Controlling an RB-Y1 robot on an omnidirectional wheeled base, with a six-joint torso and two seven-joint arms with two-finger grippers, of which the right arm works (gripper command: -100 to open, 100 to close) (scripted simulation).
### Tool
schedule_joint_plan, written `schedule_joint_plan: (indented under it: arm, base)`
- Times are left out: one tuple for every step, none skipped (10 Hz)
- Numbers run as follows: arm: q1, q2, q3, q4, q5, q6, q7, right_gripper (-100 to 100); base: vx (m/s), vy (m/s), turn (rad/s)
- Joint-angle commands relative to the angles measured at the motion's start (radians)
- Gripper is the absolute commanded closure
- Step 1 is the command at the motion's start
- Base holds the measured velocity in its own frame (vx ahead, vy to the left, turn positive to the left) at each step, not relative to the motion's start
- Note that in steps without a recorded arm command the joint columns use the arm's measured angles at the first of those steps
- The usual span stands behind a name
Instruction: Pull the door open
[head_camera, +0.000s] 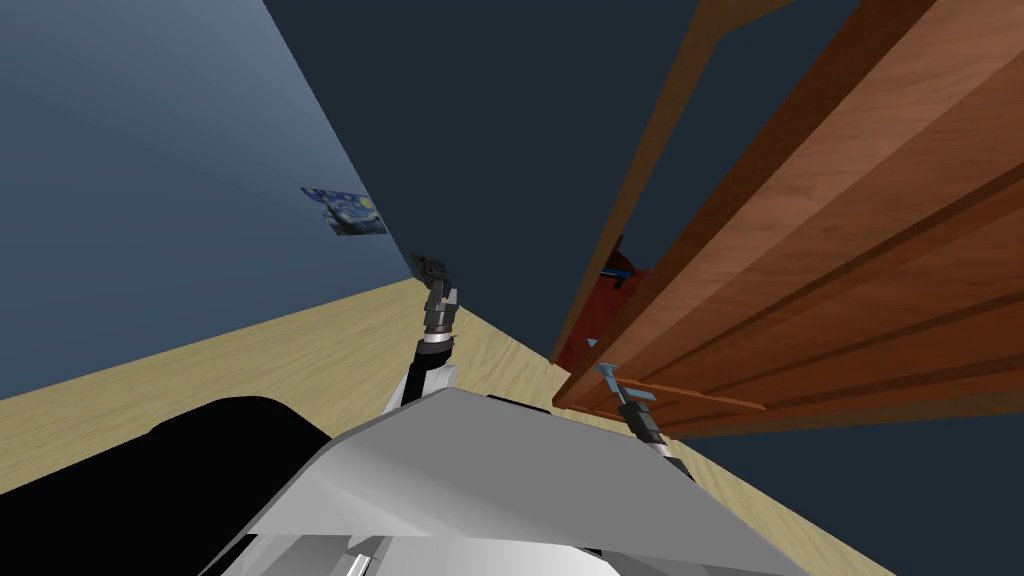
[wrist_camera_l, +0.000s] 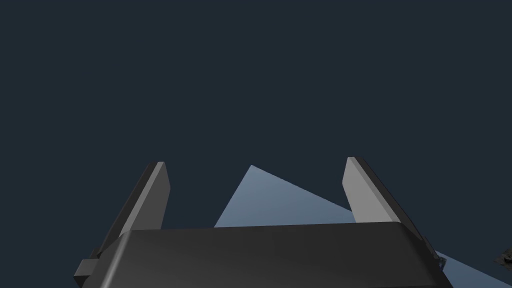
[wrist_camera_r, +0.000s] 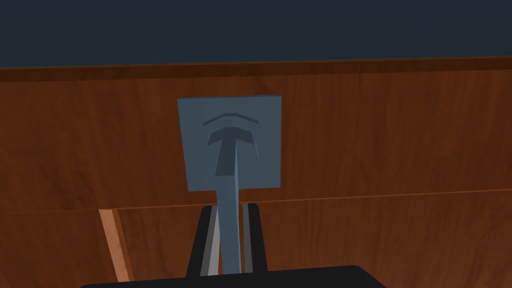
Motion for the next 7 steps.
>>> schedule_joint_plan:
  arm:
    - [0.012,-0.006,-0.001,0.012,0.004,-0.022,-0.004,100]
    - [0.012,-0.006,-0.001,0.012,0.004,-0.022,-0.004,100]
    - [0.02,-0.012,-0.002,0.022,0.009,-0.044,-0.009,100]
    - [0.021,-0.013,-0.002,0.025,0.011,-0.049,-0.01,100]
    - [0.026,-0.017,-0.003,0.031,0.014,-0.062,-0.013,100]
    - [0.03,-0.019,-0.003,0.035,0.016,-0.072,-0.015,100]
    - [0.028,-0.013,0.0,0.028,0.016,-0.062,-0.013,100]
  base:
    - [-0.233,-0.075,0.158]
    - [-0.161,-0.063,0.049]
    - [-0.192,-0.076,0.17]
    - [-0.234,-0.112,0.195]
    - [-0.209,-0.089,0.211]
    - [-0.219,-0.086,0.143]
    - [-0.101,-0.036,0.031]
